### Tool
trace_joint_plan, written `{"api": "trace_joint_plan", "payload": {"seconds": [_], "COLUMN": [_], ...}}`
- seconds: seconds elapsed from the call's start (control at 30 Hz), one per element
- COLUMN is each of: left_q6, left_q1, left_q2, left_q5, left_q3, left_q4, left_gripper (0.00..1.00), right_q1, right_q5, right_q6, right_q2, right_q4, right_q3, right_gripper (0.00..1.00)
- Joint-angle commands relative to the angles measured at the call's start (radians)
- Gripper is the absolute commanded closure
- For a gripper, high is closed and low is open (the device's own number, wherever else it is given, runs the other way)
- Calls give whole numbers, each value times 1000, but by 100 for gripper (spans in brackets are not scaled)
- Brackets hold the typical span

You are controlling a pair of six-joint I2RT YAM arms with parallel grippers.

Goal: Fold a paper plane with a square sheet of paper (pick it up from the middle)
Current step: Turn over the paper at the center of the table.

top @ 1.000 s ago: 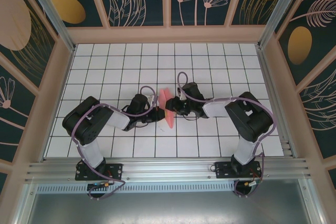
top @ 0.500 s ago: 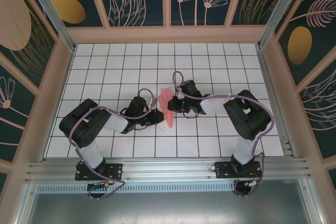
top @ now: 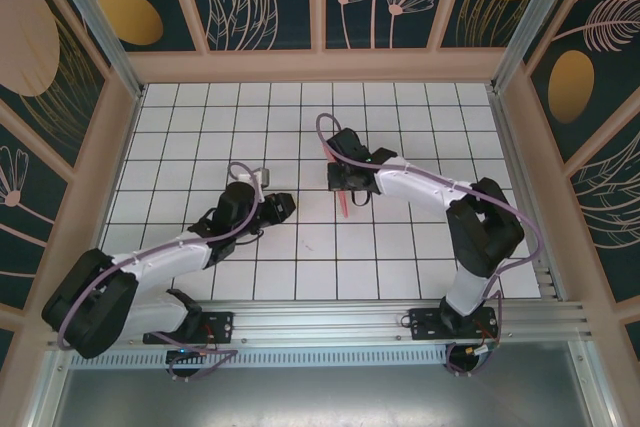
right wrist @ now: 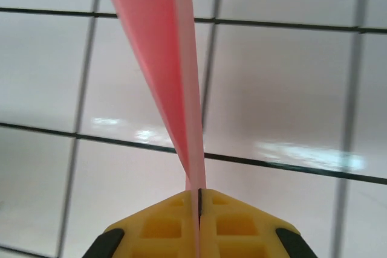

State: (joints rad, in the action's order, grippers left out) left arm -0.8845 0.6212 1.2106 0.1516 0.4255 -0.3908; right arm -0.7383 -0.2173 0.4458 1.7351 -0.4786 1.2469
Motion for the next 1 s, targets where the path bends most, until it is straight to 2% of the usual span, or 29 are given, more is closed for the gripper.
{"api": "trace_joint_plan", "payload": {"seconds": [0.0, 0.13, 0.23, 0.53, 0.63, 0.77, 0.83, 0.93, 0.97], "left_q6": [7, -14, -42, -88, -96, -96, -92, -87, -83], "left_q1": [-17, -38, -45, -55, -56, -56, -55, -55, -55], "left_q2": [-72, -136, -189, -351, -374, -374, -372, -370, -368], "left_q5": [-170, -241, -290, -406, -405, -379, -373, -362, -356], "left_q3": [-29, -40, -55, -102, -112, -120, -120, -126, -126], "left_q4": [153, 226, 271, 371, 377, 365, 369, 364, 360], "left_gripper": [74, 73, 72, 72, 71, 71, 71, 70, 70], "right_q1": [-59, -138, -195, -326, -338, -330, -326, -308, -299], "right_q5": [-282, -399, -431, -395, -327, -172, -110, 13, 64], "right_q6": [-17, 48, 89, 155, 146, 108, 99, 70, 59], "right_q2": [57, 177, 281, 477, 482, 448, 410, 333, 302], "right_q4": [-283, -385, -444, -492, -455, -340, -276, -164, -123], "right_q3": [77, 166, 242, 397, 388, 322, 276, 203, 174], "right_gripper": [94, 93, 92, 86, 81, 66, 50, 44, 39]}}
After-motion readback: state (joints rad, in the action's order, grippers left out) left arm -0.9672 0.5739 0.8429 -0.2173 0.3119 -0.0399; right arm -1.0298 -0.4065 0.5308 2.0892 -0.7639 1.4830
